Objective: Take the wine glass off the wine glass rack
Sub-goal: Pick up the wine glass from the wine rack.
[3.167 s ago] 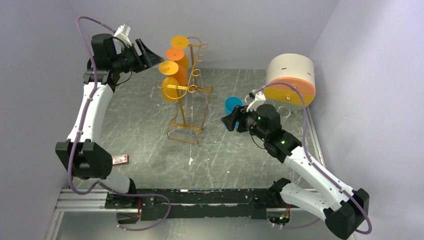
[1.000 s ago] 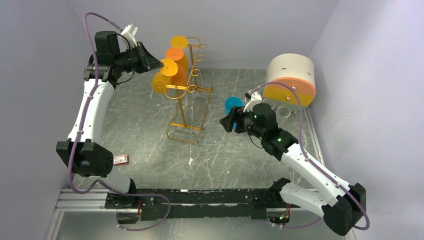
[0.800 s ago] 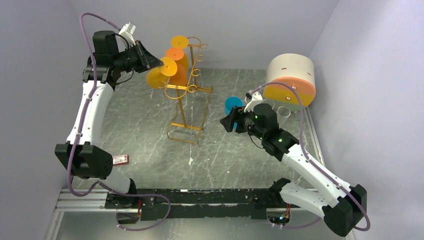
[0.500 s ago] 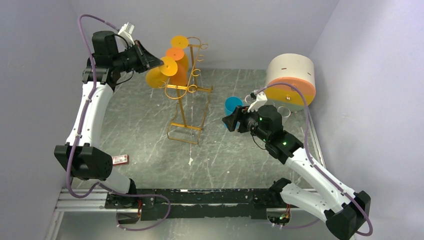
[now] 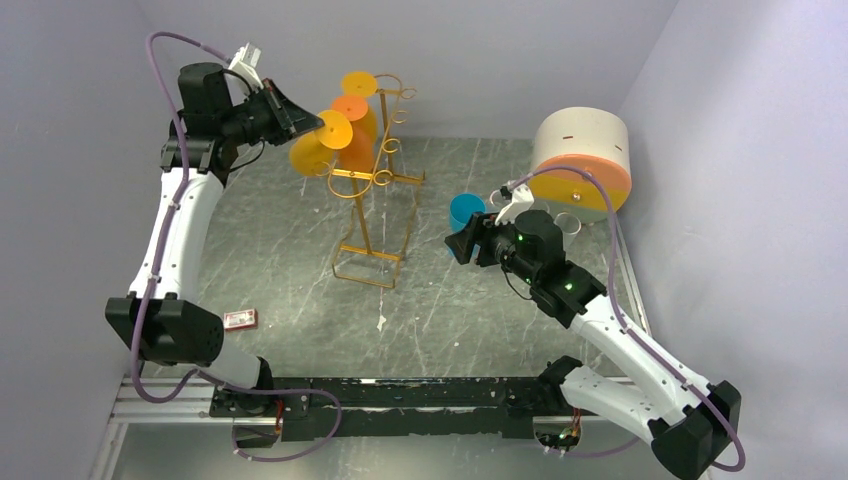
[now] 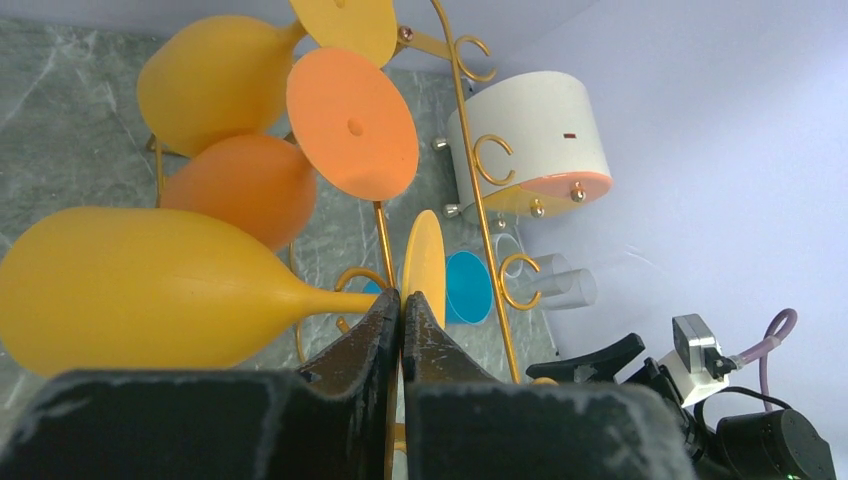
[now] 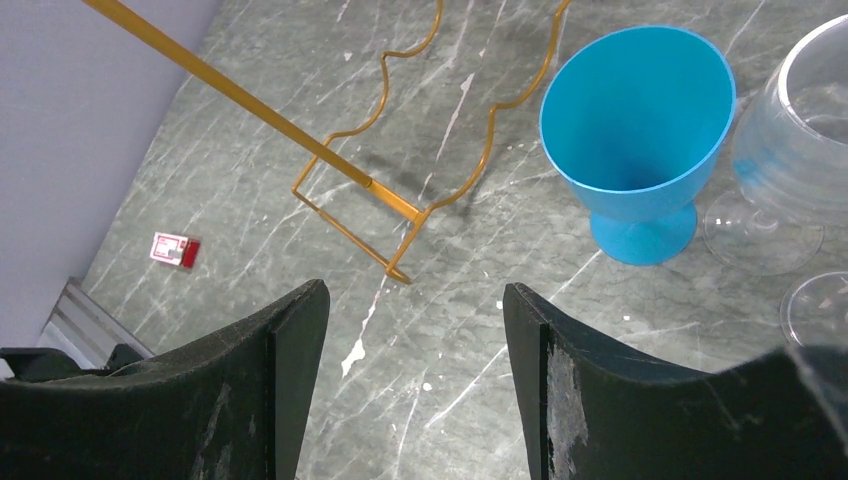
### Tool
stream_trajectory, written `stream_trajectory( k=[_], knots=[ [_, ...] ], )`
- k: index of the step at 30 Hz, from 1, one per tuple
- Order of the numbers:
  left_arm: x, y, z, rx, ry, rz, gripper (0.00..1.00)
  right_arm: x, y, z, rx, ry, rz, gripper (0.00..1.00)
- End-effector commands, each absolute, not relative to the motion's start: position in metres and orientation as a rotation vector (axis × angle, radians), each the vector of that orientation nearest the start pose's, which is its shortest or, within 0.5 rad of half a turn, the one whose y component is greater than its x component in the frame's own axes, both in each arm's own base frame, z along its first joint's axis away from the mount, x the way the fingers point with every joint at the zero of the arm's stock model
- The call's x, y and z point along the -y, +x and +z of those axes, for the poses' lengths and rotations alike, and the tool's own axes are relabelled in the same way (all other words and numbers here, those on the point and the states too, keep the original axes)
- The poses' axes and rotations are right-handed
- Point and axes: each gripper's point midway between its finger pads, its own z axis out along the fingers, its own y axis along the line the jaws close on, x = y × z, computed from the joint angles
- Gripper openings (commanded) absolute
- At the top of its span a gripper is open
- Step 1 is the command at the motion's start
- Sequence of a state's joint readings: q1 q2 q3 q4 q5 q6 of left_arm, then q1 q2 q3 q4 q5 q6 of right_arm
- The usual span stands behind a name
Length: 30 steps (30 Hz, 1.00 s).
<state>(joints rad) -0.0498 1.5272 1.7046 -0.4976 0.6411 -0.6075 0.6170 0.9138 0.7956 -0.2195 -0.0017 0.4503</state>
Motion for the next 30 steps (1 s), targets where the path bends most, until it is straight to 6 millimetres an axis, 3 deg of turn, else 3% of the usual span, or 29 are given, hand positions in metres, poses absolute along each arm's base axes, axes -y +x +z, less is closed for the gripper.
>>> stream_trajectory(
  k=[1,4,12,19,25,30],
  knots=[
    [0.137,0.407,0.415,-1.839,-0.052,-1.002,0.07,-0.202,0.261,0.238,-1.953,-0.147,0.698,0.69],
    [0.126,0.409,0.416,-1.824,-0.090,-0.936,0.07,-0.203,0.260,0.235,-1.965,-0.154,0.698,0.69],
    [0.122,0.407,0.418,-1.794,-0.088,-0.952,0.07,-0.203,0.260,0.237,-1.959,-0.152,0.703,0.69],
    [0.093,0.399,0.415,-1.732,-0.200,-0.785,0.07,-0.203,0.260,0.237,-1.957,-0.153,0.701,0.69],
    [0.052,0.370,0.401,-1.615,-0.375,-0.615,0.07,-0.205,0.261,0.236,-1.959,-0.161,0.703,0.69],
    [0.045,0.352,0.395,-1.585,-0.417,-0.598,0.07,-0.206,0.262,0.234,-1.965,-0.164,0.703,0.69]
  ],
)
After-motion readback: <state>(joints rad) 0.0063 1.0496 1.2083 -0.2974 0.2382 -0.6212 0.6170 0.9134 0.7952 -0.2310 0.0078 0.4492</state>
